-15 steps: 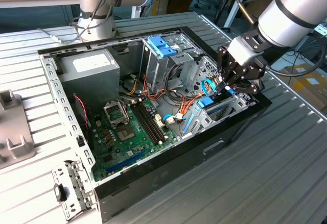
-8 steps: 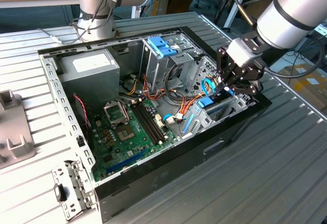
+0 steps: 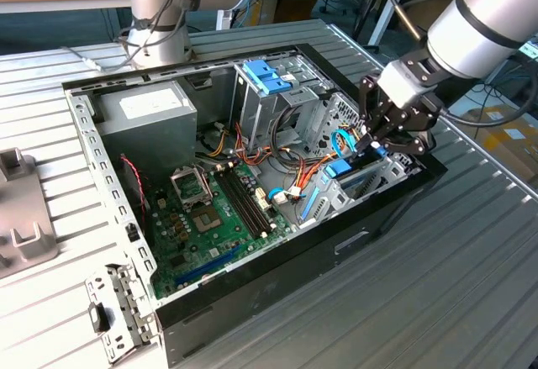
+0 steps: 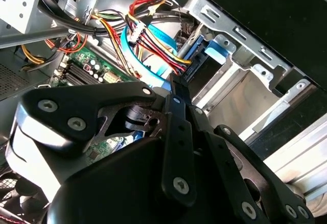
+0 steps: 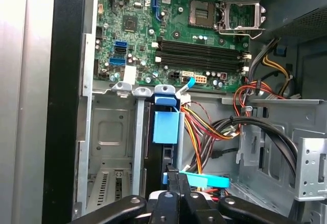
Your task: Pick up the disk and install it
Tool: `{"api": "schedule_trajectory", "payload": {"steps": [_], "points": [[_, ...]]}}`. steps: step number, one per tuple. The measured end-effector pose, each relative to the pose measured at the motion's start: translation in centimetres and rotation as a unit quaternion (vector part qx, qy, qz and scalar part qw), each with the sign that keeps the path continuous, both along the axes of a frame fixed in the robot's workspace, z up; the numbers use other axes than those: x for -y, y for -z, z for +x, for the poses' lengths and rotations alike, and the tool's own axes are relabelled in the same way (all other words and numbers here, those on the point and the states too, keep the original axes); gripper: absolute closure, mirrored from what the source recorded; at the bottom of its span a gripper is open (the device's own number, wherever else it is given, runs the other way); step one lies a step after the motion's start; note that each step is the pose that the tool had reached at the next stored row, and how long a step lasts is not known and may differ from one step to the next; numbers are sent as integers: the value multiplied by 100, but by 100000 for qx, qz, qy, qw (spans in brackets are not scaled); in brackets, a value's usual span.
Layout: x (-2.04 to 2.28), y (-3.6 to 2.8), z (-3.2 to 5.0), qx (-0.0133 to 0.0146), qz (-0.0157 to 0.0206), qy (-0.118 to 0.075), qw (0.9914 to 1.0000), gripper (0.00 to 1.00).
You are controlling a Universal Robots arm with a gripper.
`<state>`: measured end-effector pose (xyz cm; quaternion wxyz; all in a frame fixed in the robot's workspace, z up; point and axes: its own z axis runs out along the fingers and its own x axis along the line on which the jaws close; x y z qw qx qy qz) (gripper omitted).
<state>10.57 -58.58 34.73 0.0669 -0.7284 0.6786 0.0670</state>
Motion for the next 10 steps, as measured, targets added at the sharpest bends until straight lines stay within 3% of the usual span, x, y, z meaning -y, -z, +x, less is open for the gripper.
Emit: {"api": "schedule_trajectory", "payload": {"steps": [5, 10], "points": [[0, -35, 40, -4, 4, 1, 100000, 89], [0, -48, 132, -99, 9, 1, 100000, 89]]}}
